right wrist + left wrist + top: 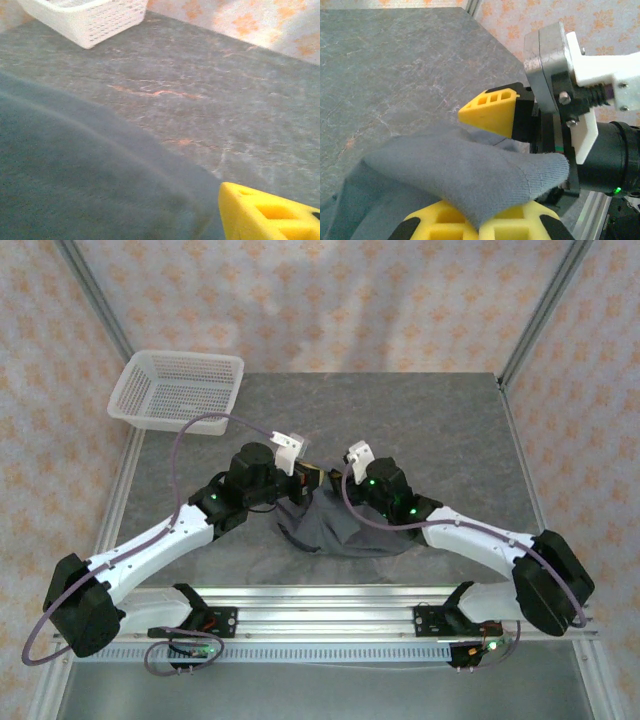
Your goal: Fold the inside-out t-shirt
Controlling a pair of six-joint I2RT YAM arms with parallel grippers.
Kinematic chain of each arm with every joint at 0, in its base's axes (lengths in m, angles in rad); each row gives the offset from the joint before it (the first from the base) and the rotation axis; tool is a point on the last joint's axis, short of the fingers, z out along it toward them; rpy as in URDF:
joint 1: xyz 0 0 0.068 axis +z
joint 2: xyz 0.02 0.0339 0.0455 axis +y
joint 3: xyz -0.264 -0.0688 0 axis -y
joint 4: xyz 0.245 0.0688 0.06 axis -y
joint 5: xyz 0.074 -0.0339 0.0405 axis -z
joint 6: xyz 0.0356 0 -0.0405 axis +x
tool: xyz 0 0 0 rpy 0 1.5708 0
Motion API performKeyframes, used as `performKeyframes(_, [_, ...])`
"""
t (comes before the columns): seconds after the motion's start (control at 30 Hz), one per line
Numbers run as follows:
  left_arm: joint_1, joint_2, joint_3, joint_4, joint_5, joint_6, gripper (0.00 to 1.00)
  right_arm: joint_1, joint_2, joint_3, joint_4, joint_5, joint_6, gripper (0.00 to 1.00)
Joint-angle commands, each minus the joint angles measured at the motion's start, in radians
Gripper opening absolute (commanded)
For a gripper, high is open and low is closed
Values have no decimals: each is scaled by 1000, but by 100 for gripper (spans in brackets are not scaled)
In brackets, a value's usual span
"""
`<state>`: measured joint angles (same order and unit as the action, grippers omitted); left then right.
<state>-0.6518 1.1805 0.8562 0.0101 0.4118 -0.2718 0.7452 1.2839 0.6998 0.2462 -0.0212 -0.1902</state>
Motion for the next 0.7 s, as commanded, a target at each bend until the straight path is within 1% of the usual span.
performKeyframes(0.0, [7,-23,21,-16,-8,8,0,-14,-25,15,68,98,-20,56])
performKeyframes(0.1, [8,-27,12,-15,-8,12,0,-34,-28,26,0,52,-4,51])
performKeyframes(0.17, [9,-24,16,-12,0,11,0,-48,-11,39,-41,51,17,47])
performKeyframes(0.27, [9,-25,19,-8,3,11,0,-80,54,77,-105,38,57,34])
performKeyframes(0.37, [11,-40,17,-28,-11,21,0,-101,112,161,-241,47,90,22])
performKeyframes(0.43, [13,-56,8,-44,-25,29,0,-118,109,217,-335,16,133,10])
performKeyframes(0.5, [17,-66,-3,-51,-34,39,0,-137,75,256,-409,-79,183,2])
performKeyframes(0.53, [17,-68,-6,-54,-38,40,0,-148,47,274,-442,-160,208,0])
performKeyframes(0.57, [18,-65,-9,-57,-45,42,0,-159,23,284,-457,-232,231,0])
performKeyframes(0.6, [20,-60,-13,-61,-60,39,4,-173,-9,291,-464,-324,259,0])
performKeyframes(0.67, [21,-46,-11,-86,-124,33,22,-204,-58,307,-483,-537,292,0])
